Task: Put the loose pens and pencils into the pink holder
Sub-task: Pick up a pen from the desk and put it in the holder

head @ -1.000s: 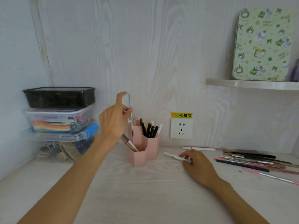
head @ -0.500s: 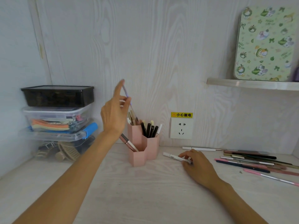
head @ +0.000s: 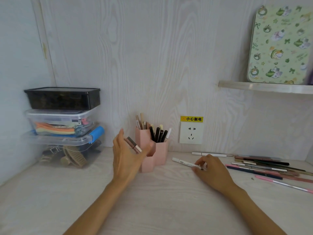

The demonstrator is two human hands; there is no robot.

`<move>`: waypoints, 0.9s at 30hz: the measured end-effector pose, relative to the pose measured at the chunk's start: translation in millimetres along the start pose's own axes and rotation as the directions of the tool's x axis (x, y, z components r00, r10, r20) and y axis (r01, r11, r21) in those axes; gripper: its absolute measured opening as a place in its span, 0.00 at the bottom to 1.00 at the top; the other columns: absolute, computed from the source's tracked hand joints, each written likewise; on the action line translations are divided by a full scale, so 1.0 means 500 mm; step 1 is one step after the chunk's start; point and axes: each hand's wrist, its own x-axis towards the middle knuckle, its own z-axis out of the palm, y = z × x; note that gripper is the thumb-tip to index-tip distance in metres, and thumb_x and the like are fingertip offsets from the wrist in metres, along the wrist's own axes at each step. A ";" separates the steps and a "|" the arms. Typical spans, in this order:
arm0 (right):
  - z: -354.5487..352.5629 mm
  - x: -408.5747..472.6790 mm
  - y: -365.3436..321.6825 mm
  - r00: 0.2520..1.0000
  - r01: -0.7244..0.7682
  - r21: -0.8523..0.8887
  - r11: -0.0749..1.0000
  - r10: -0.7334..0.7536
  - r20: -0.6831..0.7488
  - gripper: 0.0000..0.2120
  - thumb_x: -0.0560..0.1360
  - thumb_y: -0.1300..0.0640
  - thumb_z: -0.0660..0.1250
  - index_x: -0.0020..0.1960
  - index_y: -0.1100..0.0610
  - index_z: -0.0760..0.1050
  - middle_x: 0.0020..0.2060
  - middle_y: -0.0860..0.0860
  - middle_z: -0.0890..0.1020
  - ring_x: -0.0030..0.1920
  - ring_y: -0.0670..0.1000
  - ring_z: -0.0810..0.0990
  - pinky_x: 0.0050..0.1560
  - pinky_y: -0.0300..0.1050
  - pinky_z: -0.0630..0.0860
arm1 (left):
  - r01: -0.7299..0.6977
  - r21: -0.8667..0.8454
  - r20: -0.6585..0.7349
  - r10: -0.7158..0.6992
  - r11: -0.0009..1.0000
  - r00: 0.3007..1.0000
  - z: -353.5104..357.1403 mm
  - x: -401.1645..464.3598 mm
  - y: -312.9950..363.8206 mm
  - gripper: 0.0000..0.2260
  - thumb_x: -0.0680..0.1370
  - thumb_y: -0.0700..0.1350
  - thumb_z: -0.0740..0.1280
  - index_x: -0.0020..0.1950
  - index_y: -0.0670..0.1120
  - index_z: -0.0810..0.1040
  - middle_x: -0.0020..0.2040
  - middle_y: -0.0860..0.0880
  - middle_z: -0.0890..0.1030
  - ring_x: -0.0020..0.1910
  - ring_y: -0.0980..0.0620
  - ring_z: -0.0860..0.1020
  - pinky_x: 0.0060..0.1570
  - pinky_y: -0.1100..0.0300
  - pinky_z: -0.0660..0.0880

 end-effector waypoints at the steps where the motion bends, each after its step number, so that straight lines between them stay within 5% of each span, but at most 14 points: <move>1: -0.005 -0.001 -0.002 1.000 -0.008 0.024 1.000 0.008 0.004 0.04 0.71 0.49 0.69 0.44 0.47 0.78 0.43 0.45 0.78 0.47 0.46 0.74 0.43 0.39 0.68 | 0.052 0.018 0.074 -0.053 0.998 0.996 0.000 -0.009 -0.012 0.53 0.57 0.74 0.68 0.75 0.53 0.52 0.71 0.51 0.65 0.67 0.53 0.67 0.60 0.52 0.70; 5: -0.044 -0.007 -0.040 0.995 -0.008 0.381 0.924 0.045 -0.088 0.05 0.71 0.57 0.71 0.41 0.48 0.80 0.39 0.45 0.83 0.39 0.43 0.80 0.38 0.28 0.72 | 0.136 -0.024 0.259 -0.125 0.990 0.958 0.003 -0.010 -0.047 0.41 0.59 0.65 0.75 0.66 0.54 0.64 0.56 0.57 0.78 0.45 0.66 0.75 0.43 0.64 0.72; 8: -0.084 -0.012 -0.093 0.979 0.069 0.638 0.767 0.073 -0.193 0.09 0.72 0.64 0.70 0.44 0.50 0.81 0.32 0.44 0.83 0.32 0.41 0.82 0.35 0.25 0.74 | 0.123 -0.032 0.248 -0.111 0.992 0.962 0.000 -0.004 -0.053 0.37 0.61 0.66 0.74 0.64 0.55 0.65 0.50 0.59 0.77 0.44 0.62 0.77 0.43 0.63 0.72; 11: -0.118 -0.011 -0.166 0.963 0.149 0.702 0.697 0.060 -0.264 0.15 0.69 0.64 0.73 0.51 0.51 0.76 0.35 0.48 0.85 0.35 0.45 0.84 0.38 0.30 0.77 | 0.119 -0.053 0.263 -0.101 0.992 0.960 -0.008 -0.006 -0.052 0.40 0.57 0.71 0.71 0.64 0.55 0.65 0.50 0.59 0.76 0.47 0.57 0.78 0.48 0.59 0.75; 14: -0.138 0.005 -0.249 0.941 0.293 0.577 0.762 -0.121 -0.317 0.11 0.70 0.59 0.72 0.50 0.52 0.75 0.38 0.49 0.84 0.40 0.45 0.82 0.44 0.34 0.78 | 0.125 -0.067 0.275 -0.102 0.990 0.956 -0.014 -0.009 -0.048 0.40 0.57 0.72 0.69 0.63 0.55 0.66 0.50 0.59 0.76 0.47 0.57 0.77 0.46 0.60 0.73; 17: -0.124 0.036 -0.327 0.842 0.505 0.095 0.858 -0.465 -0.276 0.07 0.75 0.56 0.66 0.53 0.50 0.74 0.41 0.44 0.79 0.46 0.46 0.77 0.49 0.40 0.72 | 0.103 -0.035 0.262 -0.090 0.994 0.961 -0.015 -0.013 -0.047 0.29 0.62 0.67 0.71 0.58 0.58 0.68 0.48 0.62 0.76 0.45 0.60 0.76 0.40 0.65 0.69; 19: -0.095 0.066 -0.369 0.768 0.593 -0.229 0.772 -0.628 -0.129 0.10 0.77 0.57 0.62 0.57 0.52 0.72 0.46 0.47 0.79 0.51 0.50 0.74 0.53 0.44 0.66 | 0.091 -0.020 0.237 -0.083 0.996 0.968 -0.017 -0.017 -0.047 0.23 0.64 0.66 0.71 0.54 0.60 0.70 0.46 0.63 0.77 0.46 0.60 0.77 0.39 0.65 0.68; 24: -0.020 0.131 -0.407 0.721 0.634 -0.613 0.471 -0.646 0.250 0.20 0.75 0.63 0.61 0.66 0.53 0.67 0.57 0.51 0.78 0.60 0.53 0.70 0.60 0.47 0.62 | 0.088 -0.021 0.206 -0.082 0.996 0.975 -0.017 -0.018 -0.049 0.24 0.63 0.66 0.72 0.54 0.58 0.74 0.49 0.60 0.81 0.51 0.57 0.80 0.50 0.57 0.76; 27: -0.008 0.151 -0.413 0.748 0.639 -0.525 0.562 -0.612 0.255 0.23 0.73 0.63 0.65 0.66 0.53 0.65 0.50 0.50 0.82 0.56 0.52 0.73 0.55 0.44 0.63 | 0.083 -0.022 0.212 -0.077 0.996 0.974 -0.016 -0.017 -0.052 0.23 0.65 0.65 0.71 0.55 0.58 0.73 0.51 0.58 0.81 0.52 0.55 0.79 0.49 0.58 0.75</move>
